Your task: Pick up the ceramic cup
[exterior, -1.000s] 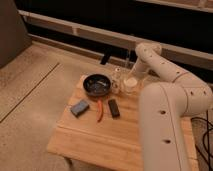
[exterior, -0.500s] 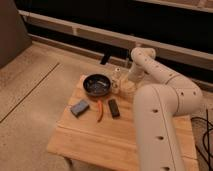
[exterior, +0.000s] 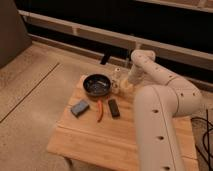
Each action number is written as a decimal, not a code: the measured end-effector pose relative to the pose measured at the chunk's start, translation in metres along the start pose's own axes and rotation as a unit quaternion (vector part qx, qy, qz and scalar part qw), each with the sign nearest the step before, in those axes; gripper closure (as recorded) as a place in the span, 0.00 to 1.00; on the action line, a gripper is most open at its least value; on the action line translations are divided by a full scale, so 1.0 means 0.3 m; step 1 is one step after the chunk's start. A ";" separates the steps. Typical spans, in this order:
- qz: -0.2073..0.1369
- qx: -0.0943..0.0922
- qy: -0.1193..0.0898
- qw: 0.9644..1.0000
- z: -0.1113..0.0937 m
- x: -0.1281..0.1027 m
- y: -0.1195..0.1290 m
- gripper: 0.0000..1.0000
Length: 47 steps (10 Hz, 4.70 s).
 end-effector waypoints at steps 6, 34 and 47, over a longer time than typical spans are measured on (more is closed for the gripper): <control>0.020 -0.001 0.021 1.000 0.037 0.008 -0.036 0.56; 0.016 -0.014 0.009 1.000 -0.016 0.056 -0.027 0.69; -0.100 -0.049 -0.100 0.989 -0.222 0.316 0.110 1.00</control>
